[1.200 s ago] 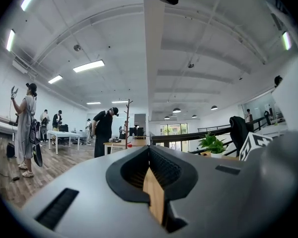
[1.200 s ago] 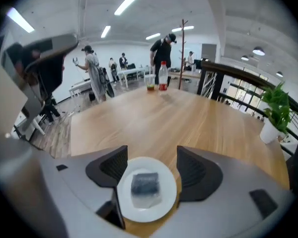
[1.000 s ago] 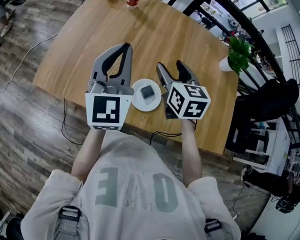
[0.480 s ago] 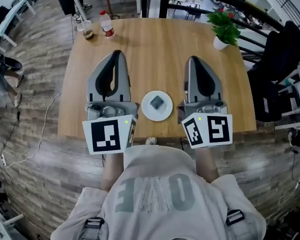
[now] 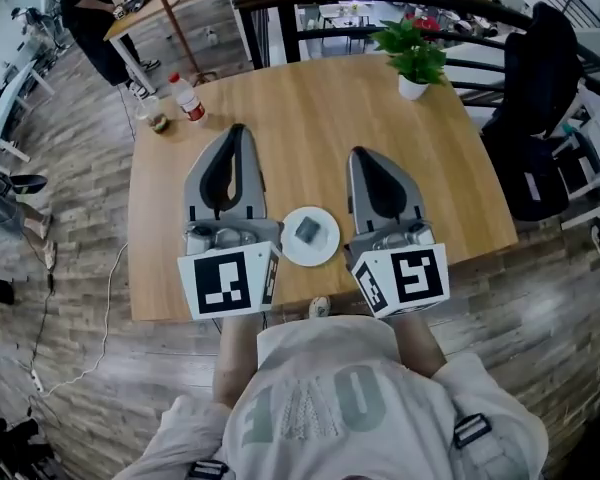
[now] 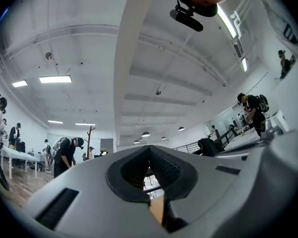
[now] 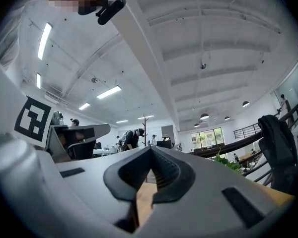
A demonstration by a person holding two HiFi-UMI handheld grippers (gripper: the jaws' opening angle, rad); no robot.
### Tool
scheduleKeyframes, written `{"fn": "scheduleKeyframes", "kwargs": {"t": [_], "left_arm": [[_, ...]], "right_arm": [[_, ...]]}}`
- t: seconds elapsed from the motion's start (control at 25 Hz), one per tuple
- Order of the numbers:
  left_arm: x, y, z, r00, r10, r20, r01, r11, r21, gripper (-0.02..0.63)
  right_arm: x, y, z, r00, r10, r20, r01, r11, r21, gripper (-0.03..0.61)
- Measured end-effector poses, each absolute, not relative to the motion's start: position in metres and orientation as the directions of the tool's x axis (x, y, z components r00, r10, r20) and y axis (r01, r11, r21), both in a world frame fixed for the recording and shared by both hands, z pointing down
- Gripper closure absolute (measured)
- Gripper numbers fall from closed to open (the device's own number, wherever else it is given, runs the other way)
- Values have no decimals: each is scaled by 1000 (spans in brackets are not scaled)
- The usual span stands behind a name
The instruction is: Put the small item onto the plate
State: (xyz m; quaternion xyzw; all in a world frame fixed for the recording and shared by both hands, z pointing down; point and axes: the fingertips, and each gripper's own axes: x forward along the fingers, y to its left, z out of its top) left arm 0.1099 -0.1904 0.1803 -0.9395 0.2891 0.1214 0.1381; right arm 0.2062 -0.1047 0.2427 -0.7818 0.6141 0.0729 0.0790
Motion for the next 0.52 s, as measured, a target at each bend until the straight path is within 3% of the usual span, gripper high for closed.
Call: {"fn": "scheduleKeyframes", "kwargs": {"t": [0.28,0.52], "left_arm": [[132,-184,205,857,-454,-244,-506,-831,-230,606],[118,-189,211,817,-512,-264,-567,-797,-210,606]], "right_arm": [[209,-94,253,223,-963,-151,-973,-230,25,562],[223,-98,268,264,-957,-123,-964,-262,-36,562]]}}
